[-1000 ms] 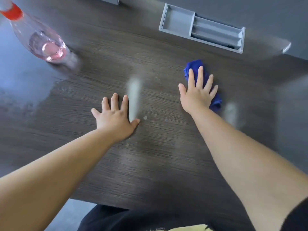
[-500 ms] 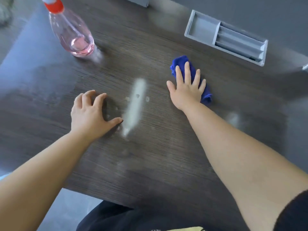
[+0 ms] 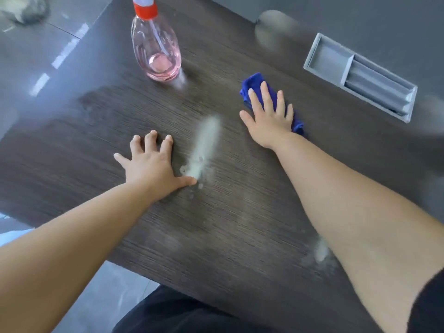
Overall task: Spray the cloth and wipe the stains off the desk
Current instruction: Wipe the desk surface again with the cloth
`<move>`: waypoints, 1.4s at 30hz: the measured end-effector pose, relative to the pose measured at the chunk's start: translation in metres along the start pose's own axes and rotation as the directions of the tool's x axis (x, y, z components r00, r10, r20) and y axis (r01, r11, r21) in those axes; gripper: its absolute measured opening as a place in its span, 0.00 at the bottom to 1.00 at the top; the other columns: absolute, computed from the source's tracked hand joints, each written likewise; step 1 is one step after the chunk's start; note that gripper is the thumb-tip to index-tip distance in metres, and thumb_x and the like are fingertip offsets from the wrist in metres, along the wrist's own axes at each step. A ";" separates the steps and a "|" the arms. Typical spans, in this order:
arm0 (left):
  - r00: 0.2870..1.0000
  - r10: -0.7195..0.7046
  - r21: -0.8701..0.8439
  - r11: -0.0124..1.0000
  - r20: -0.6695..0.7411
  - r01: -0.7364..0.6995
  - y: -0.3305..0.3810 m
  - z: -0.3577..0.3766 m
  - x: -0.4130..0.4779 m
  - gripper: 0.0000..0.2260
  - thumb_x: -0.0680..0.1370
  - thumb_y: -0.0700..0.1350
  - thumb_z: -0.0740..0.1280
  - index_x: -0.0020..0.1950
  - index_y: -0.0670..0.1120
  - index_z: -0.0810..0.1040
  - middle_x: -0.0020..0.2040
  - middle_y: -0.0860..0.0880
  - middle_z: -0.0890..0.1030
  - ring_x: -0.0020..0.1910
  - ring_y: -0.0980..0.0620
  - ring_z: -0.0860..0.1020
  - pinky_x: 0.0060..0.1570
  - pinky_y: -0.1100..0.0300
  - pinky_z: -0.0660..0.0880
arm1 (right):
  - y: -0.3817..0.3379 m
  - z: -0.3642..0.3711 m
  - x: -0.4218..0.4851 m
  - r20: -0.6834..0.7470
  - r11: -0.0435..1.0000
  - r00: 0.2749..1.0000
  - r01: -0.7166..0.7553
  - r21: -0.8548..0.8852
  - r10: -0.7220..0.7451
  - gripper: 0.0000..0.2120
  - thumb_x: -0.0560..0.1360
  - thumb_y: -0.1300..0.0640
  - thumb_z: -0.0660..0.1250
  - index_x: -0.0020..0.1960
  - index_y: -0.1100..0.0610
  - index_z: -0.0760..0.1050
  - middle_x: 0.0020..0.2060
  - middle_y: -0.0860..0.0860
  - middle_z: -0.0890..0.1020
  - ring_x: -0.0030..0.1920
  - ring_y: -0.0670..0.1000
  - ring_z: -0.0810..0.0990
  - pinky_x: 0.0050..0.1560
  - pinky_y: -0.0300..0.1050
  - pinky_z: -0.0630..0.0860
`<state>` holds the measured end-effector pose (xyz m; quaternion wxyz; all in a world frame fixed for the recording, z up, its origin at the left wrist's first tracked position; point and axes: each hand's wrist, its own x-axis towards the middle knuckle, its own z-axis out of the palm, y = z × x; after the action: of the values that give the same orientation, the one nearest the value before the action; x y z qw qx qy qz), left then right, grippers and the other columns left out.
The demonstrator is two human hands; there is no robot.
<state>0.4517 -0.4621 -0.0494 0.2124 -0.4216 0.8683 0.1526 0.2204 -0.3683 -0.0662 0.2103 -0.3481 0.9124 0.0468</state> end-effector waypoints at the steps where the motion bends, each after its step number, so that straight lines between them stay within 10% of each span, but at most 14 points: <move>1: 1.000 0.000 0.002 1.000 0.003 0.000 0.000 0.000 0.001 0.49 0.63 0.72 0.66 0.76 0.53 0.50 0.76 0.48 0.48 0.74 0.40 0.46 0.66 0.30 0.52 | -0.022 0.002 0.007 -0.023 0.996 0.996 -0.082 0.022 0.082 0.31 0.79 0.35 0.43 0.77 0.44 0.38 0.76 0.46 0.35 0.75 0.59 0.36 0.72 0.62 0.38; 5: 1.000 0.000 0.014 1.000 0.010 0.000 0.000 -0.002 0.002 0.49 0.64 0.71 0.66 0.76 0.53 0.49 0.76 0.47 0.47 0.74 0.39 0.46 0.66 0.29 0.53 | -0.085 0.024 -0.027 -0.036 0.983 0.982 0.184 -0.023 -0.185 0.32 0.79 0.35 0.44 0.77 0.46 0.39 0.76 0.47 0.35 0.75 0.61 0.34 0.72 0.64 0.36; 9: 1.000 0.013 0.005 1.000 0.013 -0.013 0.000 -0.002 0.001 0.49 0.64 0.71 0.67 0.76 0.52 0.48 0.76 0.47 0.47 0.74 0.39 0.45 0.65 0.29 0.52 | -0.036 0.028 -0.056 0.058 0.772 0.792 0.607 -0.191 -0.608 0.29 0.78 0.36 0.41 0.76 0.41 0.43 0.77 0.43 0.41 0.76 0.55 0.37 0.73 0.57 0.35; 16: 1.000 0.007 -0.010 1.000 0.022 -0.007 0.002 -0.002 0.002 0.50 0.63 0.70 0.68 0.76 0.52 0.49 0.76 0.46 0.47 0.74 0.39 0.45 0.65 0.28 0.52 | -0.051 0.015 -0.001 -0.128 0.998 0.990 -0.066 0.002 0.066 0.29 0.80 0.37 0.41 0.77 0.45 0.40 0.76 0.46 0.37 0.76 0.59 0.38 0.73 0.62 0.39; 24: 1.000 -0.012 -0.058 0.998 -0.011 0.011 0.003 -0.003 0.002 0.51 0.60 0.70 0.71 0.75 0.52 0.53 0.75 0.47 0.51 0.74 0.40 0.47 0.65 0.28 0.52 | -0.032 0.046 -0.070 -0.100 0.787 0.783 0.596 -0.160 -0.614 0.27 0.78 0.38 0.43 0.76 0.43 0.55 0.77 0.45 0.52 0.76 0.58 0.48 0.73 0.59 0.42; 31: 1.000 -0.001 -0.078 0.997 -0.017 0.000 0.002 -0.004 -0.001 0.50 0.59 0.69 0.72 0.74 0.52 0.56 0.74 0.47 0.52 0.73 0.41 0.48 0.65 0.28 0.52 | -0.042 0.039 -0.044 -0.188 0.998 0.981 0.047 -0.050 -0.056 0.29 0.80 0.38 0.44 0.78 0.46 0.42 0.77 0.48 0.40 0.76 0.61 0.40 0.72 0.63 0.40; 36: 0.999 0.017 -0.185 0.982 -0.044 -0.025 -0.008 -0.009 -0.003 0.45 0.62 0.65 0.73 0.73 0.54 0.60 0.74 0.49 0.56 0.73 0.43 0.52 0.68 0.33 0.54 | -0.031 0.063 -0.105 -0.013 0.728 0.742 0.654 -0.204 -0.670 0.29 0.78 0.37 0.45 0.77 0.46 0.51 0.77 0.48 0.48 0.76 0.61 0.46 0.73 0.62 0.41; 38: 0.998 0.049 -0.267 0.962 -0.050 -0.061 -0.020 -0.014 -0.004 0.38 0.66 0.60 0.73 0.72 0.53 0.63 0.72 0.48 0.59 0.72 0.43 0.55 0.69 0.39 0.58 | -0.003 0.058 -0.101 -0.020 0.696 0.709 0.685 -0.217 -0.705 0.28 0.77 0.38 0.45 0.75 0.45 0.55 0.76 0.46 0.53 0.75 0.61 0.53 0.71 0.58 0.42; 42: 0.994 0.082 -0.254 0.962 -0.072 -0.098 -0.066 -0.021 -0.009 0.29 0.72 0.50 0.70 0.71 0.51 0.65 0.71 0.47 0.61 0.70 0.42 0.55 0.68 0.48 0.62 | -0.032 0.048 -0.071 -0.114 0.969 0.968 0.209 -0.131 -0.224 0.29 0.78 0.35 0.40 0.77 0.42 0.43 0.76 0.44 0.40 0.76 0.57 0.40 0.72 0.57 0.38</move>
<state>0.5046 -0.5050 -0.0327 0.1223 -0.4101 0.8654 0.2606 0.3056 -0.3372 -0.0781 0.1345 -0.4600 0.8760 0.0548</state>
